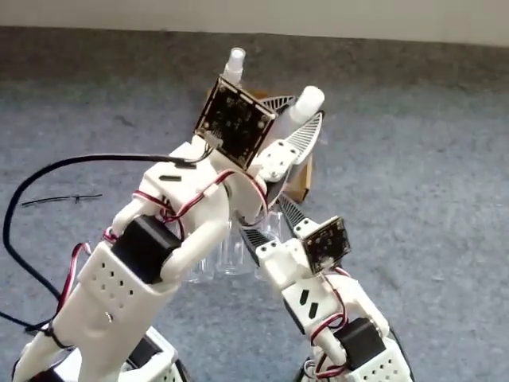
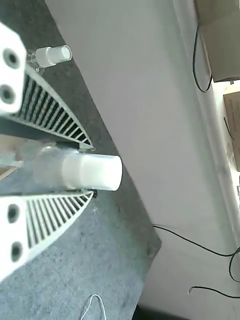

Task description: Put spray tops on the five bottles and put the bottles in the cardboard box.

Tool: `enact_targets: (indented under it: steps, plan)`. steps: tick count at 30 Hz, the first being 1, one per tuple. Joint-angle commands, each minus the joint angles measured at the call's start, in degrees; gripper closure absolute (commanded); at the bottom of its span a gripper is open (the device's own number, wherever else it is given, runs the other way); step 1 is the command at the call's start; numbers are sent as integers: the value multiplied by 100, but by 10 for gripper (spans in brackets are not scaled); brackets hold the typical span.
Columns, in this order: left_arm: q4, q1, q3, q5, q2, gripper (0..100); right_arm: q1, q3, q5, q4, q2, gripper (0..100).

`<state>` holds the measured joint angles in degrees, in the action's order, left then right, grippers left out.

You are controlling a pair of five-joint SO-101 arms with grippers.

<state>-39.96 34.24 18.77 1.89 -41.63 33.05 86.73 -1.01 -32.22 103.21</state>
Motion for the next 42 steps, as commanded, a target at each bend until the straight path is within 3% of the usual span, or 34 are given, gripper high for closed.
enact_targets:
  steps: [1,18,23,31,34,42]
  plan:
    - [-220,-13,286,62,-523,995,-321,-127,343,136,-31,995]
    - [-334,-400,1455,26,-998,992,-330,-127,343,242,215,995]
    - [-686,-418,1437,26,-998,915,-330,-127,343,242,215,995]
    - [-1152,-426,1279,18,-1042,899,-330,-110,343,242,215,995]
    - [-1582,-418,936,18,-998,850,-330,-92,343,242,215,995]
    - [-1644,-426,233,18,-989,825,-321,-92,343,242,215,995]
